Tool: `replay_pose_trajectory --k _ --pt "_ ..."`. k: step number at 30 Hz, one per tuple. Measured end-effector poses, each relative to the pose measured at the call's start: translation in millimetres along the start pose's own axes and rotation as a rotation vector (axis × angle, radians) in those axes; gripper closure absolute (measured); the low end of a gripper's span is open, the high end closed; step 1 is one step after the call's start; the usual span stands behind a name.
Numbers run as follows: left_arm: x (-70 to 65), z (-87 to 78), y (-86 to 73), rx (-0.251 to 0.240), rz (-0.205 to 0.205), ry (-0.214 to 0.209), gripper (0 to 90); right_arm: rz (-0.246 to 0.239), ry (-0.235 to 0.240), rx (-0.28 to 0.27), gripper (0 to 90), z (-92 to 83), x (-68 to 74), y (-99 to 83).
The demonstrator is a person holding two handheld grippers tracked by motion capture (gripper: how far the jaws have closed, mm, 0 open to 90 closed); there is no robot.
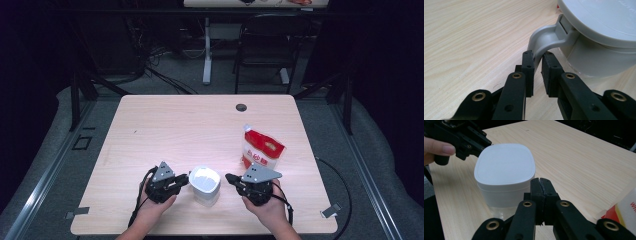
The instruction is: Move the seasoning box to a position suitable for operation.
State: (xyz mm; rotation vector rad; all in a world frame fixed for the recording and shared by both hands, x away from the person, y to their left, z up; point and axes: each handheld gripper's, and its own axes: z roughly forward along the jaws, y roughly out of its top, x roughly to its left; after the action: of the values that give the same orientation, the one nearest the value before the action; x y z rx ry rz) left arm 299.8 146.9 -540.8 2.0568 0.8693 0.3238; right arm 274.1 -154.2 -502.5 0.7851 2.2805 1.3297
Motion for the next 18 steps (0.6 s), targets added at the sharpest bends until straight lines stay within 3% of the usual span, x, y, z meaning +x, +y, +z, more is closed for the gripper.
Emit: replay_pose_trajectory --k 11,18 --pt "3.5 -17.2 1.9 -0.036 0.004 -0.028 78.9 0.022 -0.011 -0.005 88.2 1.9 -4.8 -2.8" --pt "4.2 -20.8 6.2 -0.055 0.019 -0.009 80.9 0.021 -0.016 -0.002 86.4 1.5 -5.0 -8.8"
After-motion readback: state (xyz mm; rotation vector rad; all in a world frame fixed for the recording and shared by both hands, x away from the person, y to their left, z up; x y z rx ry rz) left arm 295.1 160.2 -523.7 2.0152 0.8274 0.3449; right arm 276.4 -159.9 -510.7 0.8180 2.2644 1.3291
